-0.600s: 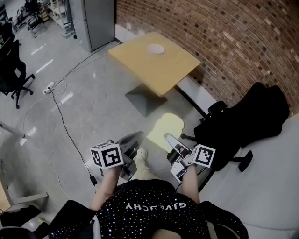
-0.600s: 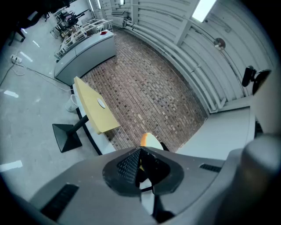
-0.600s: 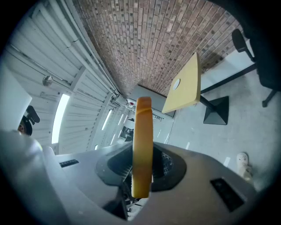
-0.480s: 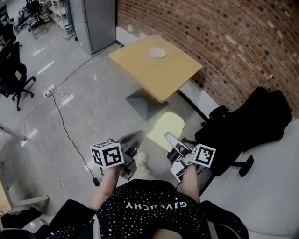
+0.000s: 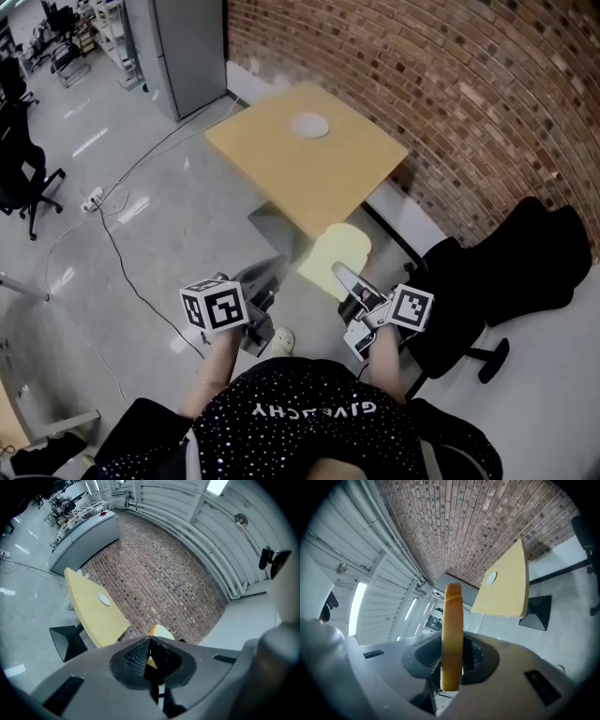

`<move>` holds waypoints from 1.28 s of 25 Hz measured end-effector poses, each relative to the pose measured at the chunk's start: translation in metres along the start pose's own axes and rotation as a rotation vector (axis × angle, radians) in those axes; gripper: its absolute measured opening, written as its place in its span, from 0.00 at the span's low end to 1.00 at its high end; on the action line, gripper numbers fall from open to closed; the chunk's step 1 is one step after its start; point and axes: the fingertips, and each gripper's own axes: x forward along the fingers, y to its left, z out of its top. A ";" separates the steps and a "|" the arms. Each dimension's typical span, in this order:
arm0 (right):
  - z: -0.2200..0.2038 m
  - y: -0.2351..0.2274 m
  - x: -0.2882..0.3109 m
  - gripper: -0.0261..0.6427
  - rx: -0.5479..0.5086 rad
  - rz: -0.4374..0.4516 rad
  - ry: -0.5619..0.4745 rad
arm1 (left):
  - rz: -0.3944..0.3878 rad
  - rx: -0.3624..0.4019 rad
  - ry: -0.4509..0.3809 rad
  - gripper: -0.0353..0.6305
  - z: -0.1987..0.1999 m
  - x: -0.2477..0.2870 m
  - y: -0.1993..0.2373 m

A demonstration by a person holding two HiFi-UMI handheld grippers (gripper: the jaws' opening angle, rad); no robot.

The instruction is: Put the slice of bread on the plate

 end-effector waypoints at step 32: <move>0.044 -0.060 0.029 0.18 0.074 0.014 0.045 | 0.094 -0.036 -0.060 0.07 0.012 0.050 0.042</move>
